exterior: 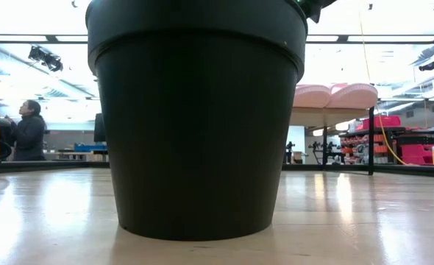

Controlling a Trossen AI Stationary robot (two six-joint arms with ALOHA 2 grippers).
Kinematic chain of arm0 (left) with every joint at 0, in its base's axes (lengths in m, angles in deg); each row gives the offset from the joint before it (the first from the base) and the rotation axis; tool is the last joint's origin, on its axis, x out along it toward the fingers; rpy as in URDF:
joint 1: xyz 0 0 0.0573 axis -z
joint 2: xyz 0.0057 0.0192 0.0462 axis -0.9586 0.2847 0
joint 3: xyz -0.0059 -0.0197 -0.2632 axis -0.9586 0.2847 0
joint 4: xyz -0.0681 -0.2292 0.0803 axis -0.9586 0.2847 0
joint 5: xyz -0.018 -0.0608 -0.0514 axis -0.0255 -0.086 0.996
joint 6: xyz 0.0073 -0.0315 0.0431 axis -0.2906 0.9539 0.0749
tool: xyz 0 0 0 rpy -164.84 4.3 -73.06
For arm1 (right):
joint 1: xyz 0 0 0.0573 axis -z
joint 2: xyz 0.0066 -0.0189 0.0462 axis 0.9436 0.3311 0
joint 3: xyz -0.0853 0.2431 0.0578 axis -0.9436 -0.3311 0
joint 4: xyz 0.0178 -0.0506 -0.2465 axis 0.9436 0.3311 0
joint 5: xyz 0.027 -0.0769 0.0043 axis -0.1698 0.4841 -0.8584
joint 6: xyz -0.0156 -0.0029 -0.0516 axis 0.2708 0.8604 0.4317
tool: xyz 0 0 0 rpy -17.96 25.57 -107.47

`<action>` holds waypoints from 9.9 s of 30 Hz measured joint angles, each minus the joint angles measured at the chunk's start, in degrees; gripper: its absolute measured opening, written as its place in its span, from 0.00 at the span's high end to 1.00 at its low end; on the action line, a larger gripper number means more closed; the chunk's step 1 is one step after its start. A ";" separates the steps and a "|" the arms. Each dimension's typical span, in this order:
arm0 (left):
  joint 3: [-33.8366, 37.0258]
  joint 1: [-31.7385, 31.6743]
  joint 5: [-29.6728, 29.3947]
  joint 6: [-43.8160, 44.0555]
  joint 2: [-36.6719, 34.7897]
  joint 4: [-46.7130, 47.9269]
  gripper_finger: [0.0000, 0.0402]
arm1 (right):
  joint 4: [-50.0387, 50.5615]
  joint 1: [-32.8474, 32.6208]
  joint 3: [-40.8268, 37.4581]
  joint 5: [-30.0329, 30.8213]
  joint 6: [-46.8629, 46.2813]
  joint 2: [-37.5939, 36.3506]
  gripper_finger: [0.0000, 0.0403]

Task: Pick and place slides into the shelf
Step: Put the slide on the shelf, then adjust the slide on the shelf, then return to Home Position

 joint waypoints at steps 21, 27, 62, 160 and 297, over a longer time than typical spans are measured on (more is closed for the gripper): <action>0.00 2.80 0.02 0.02 0.00 0.26 0.78 | 1.47 6.36 6.01 3.76 20.51 -0.59 0.47; 0.00 3.35 0.04 -0.06 0.00 0.81 0.79 | 17.14 10.41 18.10 4.65 42.63 -0.61 0.47; 0.00 3.37 0.01 0.96 0.05 2.30 0.78 | 32.78 29.13 25.49 -3.42 73.86 -0.35 0.60; 0.00 8.72 -0.02 5.86 0.17 2.27 0.84 | 20.97 29.86 25.55 -21.04 67.78 18.56 1.00; 115.27 34.32 2.33 28.67 -92.13 -81.24 1.00 | 20.04 7.58 -6.82 -12.83 51.93 -26.34 0.99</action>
